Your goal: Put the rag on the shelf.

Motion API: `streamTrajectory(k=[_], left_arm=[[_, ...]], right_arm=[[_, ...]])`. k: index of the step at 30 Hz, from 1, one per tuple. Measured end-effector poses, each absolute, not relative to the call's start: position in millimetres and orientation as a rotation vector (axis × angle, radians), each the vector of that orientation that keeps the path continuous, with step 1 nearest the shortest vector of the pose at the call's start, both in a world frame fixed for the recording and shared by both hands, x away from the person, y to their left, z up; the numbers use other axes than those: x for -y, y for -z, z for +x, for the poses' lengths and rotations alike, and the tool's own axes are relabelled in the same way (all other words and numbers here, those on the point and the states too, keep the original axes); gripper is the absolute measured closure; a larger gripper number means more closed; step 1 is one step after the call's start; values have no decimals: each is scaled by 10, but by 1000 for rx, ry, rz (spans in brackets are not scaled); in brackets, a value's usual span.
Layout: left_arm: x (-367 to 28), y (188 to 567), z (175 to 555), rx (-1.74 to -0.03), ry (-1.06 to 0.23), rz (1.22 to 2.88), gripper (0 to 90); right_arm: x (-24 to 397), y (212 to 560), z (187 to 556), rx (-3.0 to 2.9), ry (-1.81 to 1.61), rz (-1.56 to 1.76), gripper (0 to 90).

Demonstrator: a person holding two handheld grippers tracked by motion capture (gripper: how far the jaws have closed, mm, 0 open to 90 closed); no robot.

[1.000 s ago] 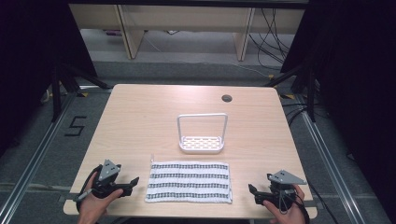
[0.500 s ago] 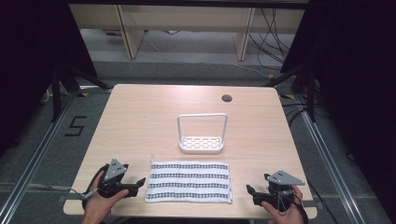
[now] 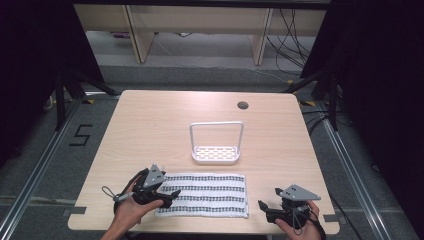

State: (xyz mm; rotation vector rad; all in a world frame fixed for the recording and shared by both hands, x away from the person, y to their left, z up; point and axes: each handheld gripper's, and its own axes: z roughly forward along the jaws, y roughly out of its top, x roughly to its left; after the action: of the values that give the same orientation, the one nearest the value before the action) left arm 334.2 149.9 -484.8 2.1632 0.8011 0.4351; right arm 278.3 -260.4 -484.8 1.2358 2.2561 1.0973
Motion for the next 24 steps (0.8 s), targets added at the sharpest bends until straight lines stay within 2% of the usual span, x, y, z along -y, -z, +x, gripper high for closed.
streamTrajectory(k=[13, 24], left_arm=[[-905, 4802, 3609, -691, -329, 2214, 184], [-316, 4743, 3731, -527, -260, 2281, 243]], right_arm=[[2426, 4858, 2673, -2337, -1081, 1153, 321], [2265, 4885, 2628, -2381, -1053, 1101, 387]])
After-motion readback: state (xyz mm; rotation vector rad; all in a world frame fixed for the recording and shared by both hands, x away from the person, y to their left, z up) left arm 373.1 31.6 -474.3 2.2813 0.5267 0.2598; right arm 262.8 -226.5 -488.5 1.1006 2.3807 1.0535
